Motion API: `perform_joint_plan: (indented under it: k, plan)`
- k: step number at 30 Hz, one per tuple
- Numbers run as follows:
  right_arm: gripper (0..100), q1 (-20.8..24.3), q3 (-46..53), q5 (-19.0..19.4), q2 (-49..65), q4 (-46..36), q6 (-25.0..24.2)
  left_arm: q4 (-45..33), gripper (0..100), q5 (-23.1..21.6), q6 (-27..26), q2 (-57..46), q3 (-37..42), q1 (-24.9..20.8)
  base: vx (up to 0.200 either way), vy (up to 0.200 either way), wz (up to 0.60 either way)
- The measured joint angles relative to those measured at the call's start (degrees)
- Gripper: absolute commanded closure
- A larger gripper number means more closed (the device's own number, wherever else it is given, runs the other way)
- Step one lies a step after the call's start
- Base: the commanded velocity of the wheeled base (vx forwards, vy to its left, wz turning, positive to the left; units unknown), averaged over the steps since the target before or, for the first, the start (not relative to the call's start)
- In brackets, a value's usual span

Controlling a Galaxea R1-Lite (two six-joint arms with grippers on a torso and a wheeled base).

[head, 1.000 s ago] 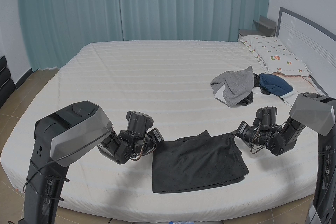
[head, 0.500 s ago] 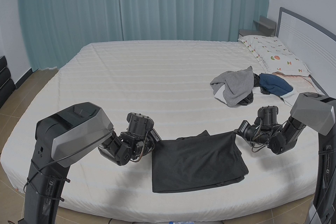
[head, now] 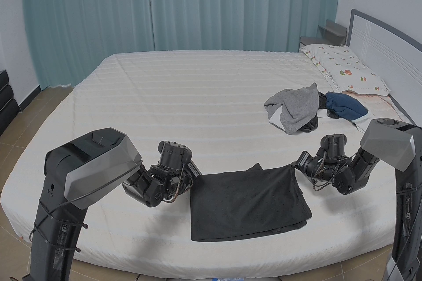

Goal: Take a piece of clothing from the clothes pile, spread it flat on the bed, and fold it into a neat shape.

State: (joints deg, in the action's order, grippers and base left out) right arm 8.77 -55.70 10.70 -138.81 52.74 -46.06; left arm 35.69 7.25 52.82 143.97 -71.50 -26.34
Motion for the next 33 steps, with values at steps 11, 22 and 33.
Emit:
perform_joint_plan:
  k: [11, 22, 33]
  plan:
    - [0, -0.01, 0.99, 0.22, 0.22, -0.11, 0.02, 0.05, 0, -0.41, 0.33, -0.12, 0.17, 0.0, 0.0, 0.0, 0.0]
    - [0, -1.94, 12.59, 10.05, 9.44, -1.3, 1.67, 0.1, 0, -5.47, 6.51, -3.25, 4.0, 1.55, 0.0, 0.0, 0.0]
    - [0, -3.58, 20.46, 13.76, 13.52, -4.78, 15.04, 0.02, 0, -12.47, 7.96, -9.72, 12.08, 2.21, -0.164, 0.0, 0.0]
